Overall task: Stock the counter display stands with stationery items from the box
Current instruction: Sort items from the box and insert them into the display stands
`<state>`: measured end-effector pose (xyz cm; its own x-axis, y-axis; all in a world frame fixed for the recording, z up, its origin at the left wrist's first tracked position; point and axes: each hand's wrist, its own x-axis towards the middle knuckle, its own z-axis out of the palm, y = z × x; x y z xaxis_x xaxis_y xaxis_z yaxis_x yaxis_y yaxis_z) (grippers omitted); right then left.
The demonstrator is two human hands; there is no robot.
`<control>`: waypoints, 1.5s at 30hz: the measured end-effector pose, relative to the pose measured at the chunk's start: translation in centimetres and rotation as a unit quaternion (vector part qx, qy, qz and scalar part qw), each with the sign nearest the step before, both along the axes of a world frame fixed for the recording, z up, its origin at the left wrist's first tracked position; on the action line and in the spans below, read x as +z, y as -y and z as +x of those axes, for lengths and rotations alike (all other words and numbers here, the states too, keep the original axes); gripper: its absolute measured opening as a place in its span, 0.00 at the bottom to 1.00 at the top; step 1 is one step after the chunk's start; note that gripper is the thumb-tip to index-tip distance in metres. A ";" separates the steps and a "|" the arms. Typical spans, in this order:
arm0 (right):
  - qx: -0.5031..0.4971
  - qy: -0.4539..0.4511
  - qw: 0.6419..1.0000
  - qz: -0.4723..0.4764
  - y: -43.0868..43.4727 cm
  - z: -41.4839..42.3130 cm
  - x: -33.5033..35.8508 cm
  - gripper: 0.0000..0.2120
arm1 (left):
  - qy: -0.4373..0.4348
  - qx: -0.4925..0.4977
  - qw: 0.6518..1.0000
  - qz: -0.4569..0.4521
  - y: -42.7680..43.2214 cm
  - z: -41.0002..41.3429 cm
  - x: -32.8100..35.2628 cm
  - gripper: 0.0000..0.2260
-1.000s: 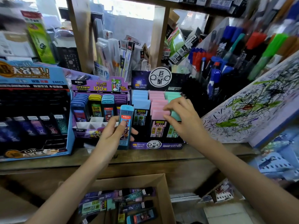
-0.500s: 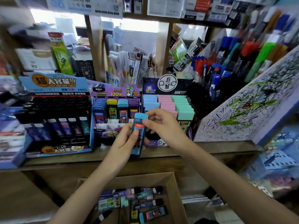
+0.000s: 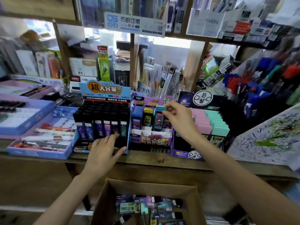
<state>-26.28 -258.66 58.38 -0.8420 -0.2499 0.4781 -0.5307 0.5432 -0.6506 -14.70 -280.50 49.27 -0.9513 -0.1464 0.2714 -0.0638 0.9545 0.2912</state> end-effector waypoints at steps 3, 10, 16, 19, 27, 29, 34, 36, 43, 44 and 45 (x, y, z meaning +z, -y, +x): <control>-0.006 0.011 1.000 -0.013 0.4 -0.6 -0.5 0.06 | -0.032 -0.007 0.999 -0.031 -0.2 0.0 -0.3 0.28; -0.014 0.017 0.999 0.031 0.8 -1.5 -0.4 0.07 | -0.057 -0.023 0.997 -0.046 -0.1 0.2 -0.4 0.29; -0.025 0.119 0.992 0.024 0.8 -1.4 -2.3 0.12 | -0.040 -0.020 0.998 -0.035 0.1 0.2 -0.3 0.28; -0.031 0.123 0.992 0.009 0.5 -0.9 -2.2 0.15 | -0.068 -0.026 0.997 -0.016 -0.6 0.7 0.1 0.19; 0.115 0.016 0.977 0.177 -4.2 7.0 -7.2 0.08 | -0.059 -0.106 0.987 0.108 -5.6 6.5 -5.1 0.15; 0.167 0.095 0.961 0.199 -5.6 9.1 -10.6 0.11 | 0.028 -0.115 0.987 0.109 -6.9 7.8 -9.0 0.16; 0.156 0.202 0.914 0.317 -8.3 11.8 -21.5 0.12 | 0.139 -0.093 0.971 0.171 -7.9 8.7 -16.7 0.18; 0.127 0.231 0.906 0.331 -9.0 12.0 -25.1 0.15 | 0.162 -0.069 0.969 0.175 -7.8 8.3 -18.9 0.19; 0.052 0.265 0.896 0.352 -9.6 9.8 -30.8 0.25 | 0.238 -0.013 0.965 0.105 -6.6 4.7 -23.4 0.27; 0.049 0.265 0.895 0.356 -9.4 9.2 -31.1 0.26 | 0.250 -0.007 0.964 0.091 -6.4 4.1 -23.8 0.29; 0.045 0.270 0.891 0.362 -9.1 8.7 -31.4 0.27 | 0.265 0.000 0.961 0.079 -6.1 3.6 -24.2 0.30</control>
<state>-17.56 -249.59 27.01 -0.8613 -0.4071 -0.3041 -0.3094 0.8949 -0.3216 -11.11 -274.42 25.09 -0.9496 -0.1459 -0.2775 -0.2434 0.9010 0.3590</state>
